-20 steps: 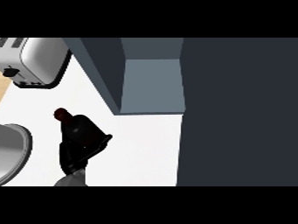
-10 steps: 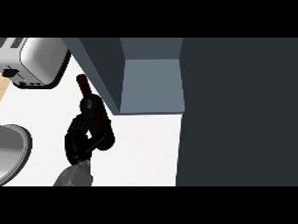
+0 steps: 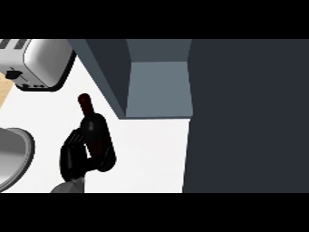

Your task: Pick up the wine, place it into the cabinet and close the cabinet

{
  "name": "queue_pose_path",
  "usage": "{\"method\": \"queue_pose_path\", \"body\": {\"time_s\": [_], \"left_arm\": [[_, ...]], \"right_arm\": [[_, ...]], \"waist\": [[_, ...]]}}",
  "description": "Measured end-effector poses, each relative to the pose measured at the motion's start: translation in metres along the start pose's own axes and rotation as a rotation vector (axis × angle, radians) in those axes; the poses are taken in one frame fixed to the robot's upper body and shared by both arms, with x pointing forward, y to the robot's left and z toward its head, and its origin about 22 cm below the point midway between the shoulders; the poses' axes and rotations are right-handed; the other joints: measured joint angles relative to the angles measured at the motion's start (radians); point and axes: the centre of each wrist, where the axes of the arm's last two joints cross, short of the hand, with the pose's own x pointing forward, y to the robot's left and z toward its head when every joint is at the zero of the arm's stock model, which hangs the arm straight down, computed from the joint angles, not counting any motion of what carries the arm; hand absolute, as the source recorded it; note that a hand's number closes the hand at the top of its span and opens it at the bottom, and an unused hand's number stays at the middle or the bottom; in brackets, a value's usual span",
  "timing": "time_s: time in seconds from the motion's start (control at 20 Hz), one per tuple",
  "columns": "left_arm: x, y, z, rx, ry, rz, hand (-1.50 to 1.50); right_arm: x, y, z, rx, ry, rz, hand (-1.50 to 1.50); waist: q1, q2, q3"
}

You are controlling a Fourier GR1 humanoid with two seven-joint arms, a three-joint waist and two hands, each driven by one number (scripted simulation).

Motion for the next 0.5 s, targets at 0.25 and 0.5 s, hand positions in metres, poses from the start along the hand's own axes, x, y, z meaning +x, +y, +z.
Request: {"method": "queue_pose_path", "body": {"time_s": [0.25, 0.5], "left_arm": [[0.011, 0.021, 0.02, -0.148, -0.049, 0.077, 1.5], [0.034, 0.008, 0.024, -0.253, -0.076, 0.114, 1.5]], "right_arm": [[0.0, -0.001, 0.001, -0.01, -0.002, 0.001, -1.5], [0.0, -0.002, 0.0, -0.017, -0.006, 0.001, -1.5]], "waist": [[0.003, -0.002, 0.0], [0.004, 0.0, 0.001]]}}
